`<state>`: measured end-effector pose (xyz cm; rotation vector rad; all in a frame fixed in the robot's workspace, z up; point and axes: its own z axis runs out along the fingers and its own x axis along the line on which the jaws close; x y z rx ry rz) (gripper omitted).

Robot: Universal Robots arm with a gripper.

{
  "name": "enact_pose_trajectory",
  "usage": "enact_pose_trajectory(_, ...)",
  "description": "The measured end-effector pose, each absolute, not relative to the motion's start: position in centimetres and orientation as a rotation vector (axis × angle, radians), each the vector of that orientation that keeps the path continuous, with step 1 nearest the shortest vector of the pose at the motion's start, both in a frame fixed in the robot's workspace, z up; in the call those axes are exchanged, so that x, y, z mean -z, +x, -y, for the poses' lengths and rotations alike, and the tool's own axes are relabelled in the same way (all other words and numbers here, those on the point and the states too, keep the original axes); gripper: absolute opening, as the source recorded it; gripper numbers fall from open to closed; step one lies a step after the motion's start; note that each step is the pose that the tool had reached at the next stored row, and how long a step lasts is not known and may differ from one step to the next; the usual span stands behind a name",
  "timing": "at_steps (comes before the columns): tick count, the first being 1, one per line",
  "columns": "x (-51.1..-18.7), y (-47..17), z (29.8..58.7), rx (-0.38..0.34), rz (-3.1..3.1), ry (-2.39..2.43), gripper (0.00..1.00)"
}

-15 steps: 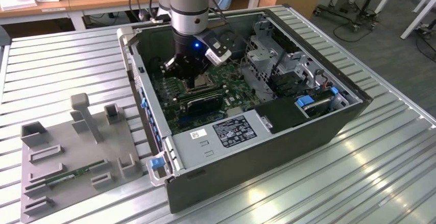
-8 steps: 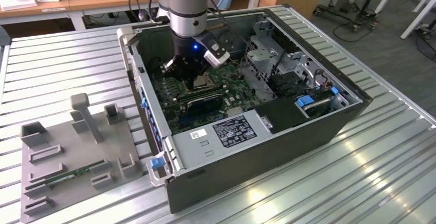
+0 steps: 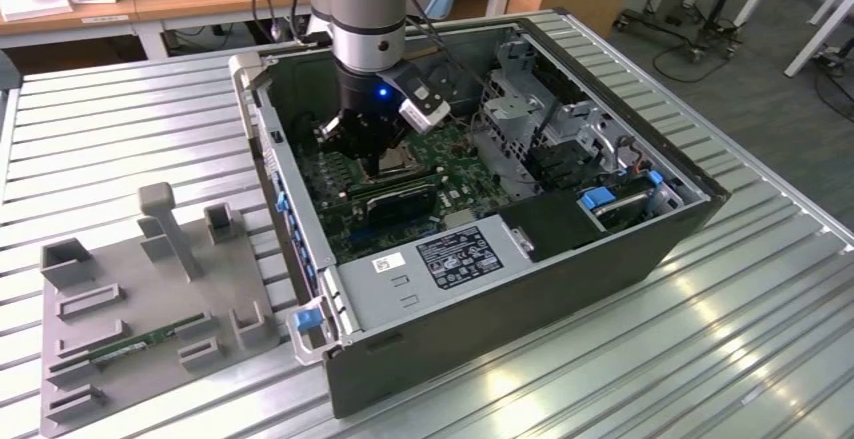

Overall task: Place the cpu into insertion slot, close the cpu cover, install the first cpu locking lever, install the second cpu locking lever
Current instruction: 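Install the second cpu locking lever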

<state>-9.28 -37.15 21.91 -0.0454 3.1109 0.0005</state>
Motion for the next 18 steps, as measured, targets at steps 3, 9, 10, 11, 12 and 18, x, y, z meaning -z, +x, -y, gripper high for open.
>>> enact_pose_trajectory(3, -21.9, -9.28, 37.15, -0.001, -3.111, -0.045, 0.11)
enact_pose_trajectory(9, -21.48, -9.28, 37.15, -0.001, -3.111, -0.045, 0.11)
enact_pose_trajectory(10, -21.39, -9.28, 37.15, -0.001, -3.111, -0.045, 0.11)
enact_pose_trajectory(11, -21.3, -9.28, 37.15, -0.001, -3.111, -0.045, 0.11)
enact_pose_trajectory(12, -21.21, -9.29, 37.15, -0.001, -3.111, -0.045, 0.11)
enact_pose_trajectory(18, -20.97, -9.29, 37.15, 0.0, -3.111, -0.045, 0.11)
